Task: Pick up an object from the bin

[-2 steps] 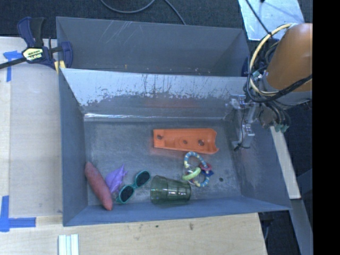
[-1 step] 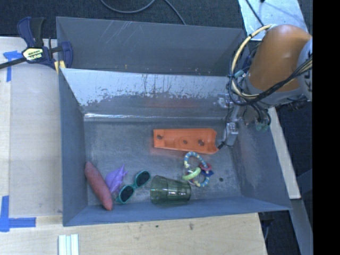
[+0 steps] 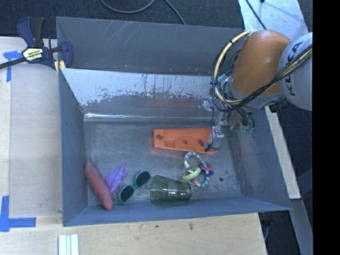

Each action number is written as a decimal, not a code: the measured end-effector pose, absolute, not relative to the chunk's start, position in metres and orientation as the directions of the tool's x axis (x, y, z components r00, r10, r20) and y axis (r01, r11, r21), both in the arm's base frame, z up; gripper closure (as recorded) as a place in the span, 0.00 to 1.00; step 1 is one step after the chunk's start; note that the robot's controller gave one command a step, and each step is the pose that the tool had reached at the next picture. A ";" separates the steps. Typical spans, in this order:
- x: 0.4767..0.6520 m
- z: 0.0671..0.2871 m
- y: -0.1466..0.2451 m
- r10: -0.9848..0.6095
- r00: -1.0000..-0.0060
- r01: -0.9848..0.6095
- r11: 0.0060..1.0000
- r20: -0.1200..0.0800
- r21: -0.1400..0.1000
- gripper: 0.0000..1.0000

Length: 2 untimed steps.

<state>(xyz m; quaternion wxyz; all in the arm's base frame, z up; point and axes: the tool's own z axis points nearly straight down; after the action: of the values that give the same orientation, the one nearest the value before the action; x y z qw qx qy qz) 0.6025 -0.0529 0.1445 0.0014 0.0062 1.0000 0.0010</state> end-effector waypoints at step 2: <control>0.606 0.097 -0.060 -0.129 -0.992 -0.129 0.992 -0.011 -0.002 0.00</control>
Offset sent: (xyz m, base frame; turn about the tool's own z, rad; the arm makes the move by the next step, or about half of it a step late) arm 0.0001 -0.0045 -0.0745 -0.1040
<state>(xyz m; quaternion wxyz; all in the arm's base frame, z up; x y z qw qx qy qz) 0.6055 -0.0603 0.0970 0.0057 -0.0644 0.9979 -0.0007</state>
